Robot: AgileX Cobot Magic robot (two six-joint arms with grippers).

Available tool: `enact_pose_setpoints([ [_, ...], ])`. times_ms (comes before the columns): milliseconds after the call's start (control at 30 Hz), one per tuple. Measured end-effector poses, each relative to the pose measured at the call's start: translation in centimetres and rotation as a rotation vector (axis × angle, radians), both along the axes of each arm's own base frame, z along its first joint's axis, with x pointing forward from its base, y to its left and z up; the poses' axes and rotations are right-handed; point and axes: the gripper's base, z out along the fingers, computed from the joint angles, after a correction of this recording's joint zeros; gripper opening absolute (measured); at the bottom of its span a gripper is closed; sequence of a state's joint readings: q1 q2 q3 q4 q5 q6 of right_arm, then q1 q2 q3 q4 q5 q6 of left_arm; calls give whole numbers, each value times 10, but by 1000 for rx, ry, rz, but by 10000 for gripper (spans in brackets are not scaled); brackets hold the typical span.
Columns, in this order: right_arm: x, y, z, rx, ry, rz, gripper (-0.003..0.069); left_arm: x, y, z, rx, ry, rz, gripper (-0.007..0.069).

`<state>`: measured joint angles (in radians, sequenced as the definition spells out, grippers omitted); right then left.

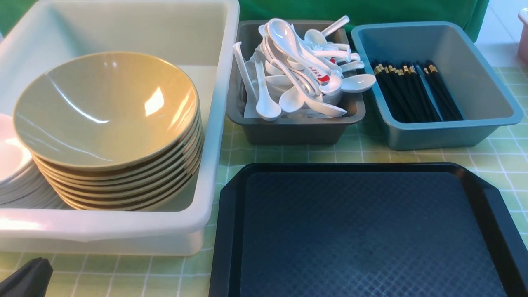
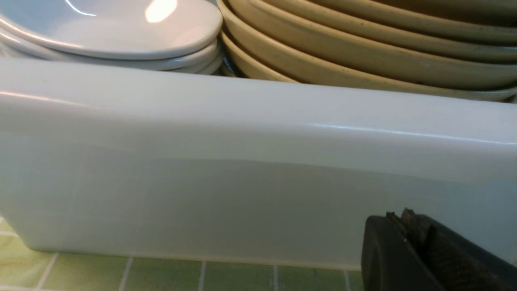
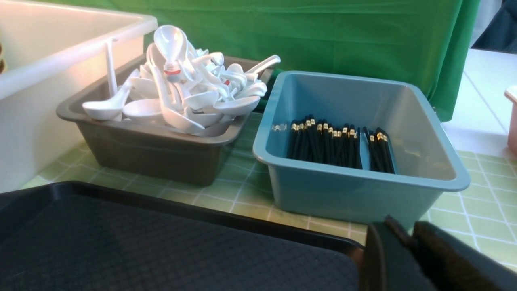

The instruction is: On green table put chopsticks spoon bowls plates into blue grey white boxes.

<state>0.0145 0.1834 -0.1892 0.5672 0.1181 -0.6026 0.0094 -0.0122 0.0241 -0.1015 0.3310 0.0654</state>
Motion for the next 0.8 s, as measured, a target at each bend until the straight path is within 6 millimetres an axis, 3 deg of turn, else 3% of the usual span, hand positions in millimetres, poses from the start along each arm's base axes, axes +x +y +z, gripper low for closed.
enact_pose_setpoints([
  [233,-2,0,1,-12,-17,0,101,0,0,0,0,0,0,-1],
  [400,-13,-5,0,-140,-79,-50,108,0,0,0,0,-1,0,-1],
  [500,-16,-9,-12,-144,-26,-90,110,0,0,0,0,-1,0,-1],
  [700,-16,-13,-60,-119,175,-138,112,0,0,0,0,-1,0,-1],
  [800,-17,-13,-73,-106,239,-138,116,0,0,0,0,-3,0,-1],
])
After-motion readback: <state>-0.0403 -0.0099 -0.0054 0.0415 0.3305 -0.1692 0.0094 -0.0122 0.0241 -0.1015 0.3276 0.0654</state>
